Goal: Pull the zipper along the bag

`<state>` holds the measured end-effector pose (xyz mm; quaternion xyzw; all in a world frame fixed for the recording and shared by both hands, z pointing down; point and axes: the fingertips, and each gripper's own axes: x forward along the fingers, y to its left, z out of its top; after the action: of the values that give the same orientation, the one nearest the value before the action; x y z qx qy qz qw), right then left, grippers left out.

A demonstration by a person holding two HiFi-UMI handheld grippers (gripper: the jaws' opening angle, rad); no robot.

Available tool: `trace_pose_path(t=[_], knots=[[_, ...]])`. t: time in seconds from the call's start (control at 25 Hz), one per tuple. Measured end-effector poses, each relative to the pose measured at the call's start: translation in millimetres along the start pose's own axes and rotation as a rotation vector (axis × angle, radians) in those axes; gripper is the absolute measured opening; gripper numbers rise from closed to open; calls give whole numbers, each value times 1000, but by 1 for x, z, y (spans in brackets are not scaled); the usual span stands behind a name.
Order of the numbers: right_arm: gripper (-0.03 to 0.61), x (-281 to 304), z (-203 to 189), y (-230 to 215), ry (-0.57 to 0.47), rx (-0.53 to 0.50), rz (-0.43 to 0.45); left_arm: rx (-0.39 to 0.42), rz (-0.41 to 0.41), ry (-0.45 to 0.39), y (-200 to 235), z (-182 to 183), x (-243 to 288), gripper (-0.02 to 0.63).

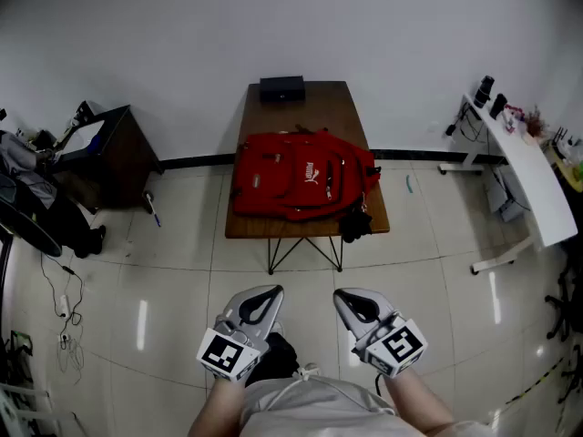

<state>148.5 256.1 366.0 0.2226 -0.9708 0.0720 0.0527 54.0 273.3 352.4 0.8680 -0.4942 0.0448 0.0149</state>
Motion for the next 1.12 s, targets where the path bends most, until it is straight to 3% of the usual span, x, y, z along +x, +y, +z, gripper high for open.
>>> trace_pose_path(t=[0.28, 0.8, 1.12], knots=[[6, 66, 1, -48, 22, 34, -9, -33, 14, -15, 78, -20, 42, 6], [6, 249, 53, -176, 13, 26, -125, 11, -95, -1, 284, -7, 159, 6], [6, 308, 44, -205, 66, 12, -113, -27, -141, 85, 338, -39, 202, 6]])
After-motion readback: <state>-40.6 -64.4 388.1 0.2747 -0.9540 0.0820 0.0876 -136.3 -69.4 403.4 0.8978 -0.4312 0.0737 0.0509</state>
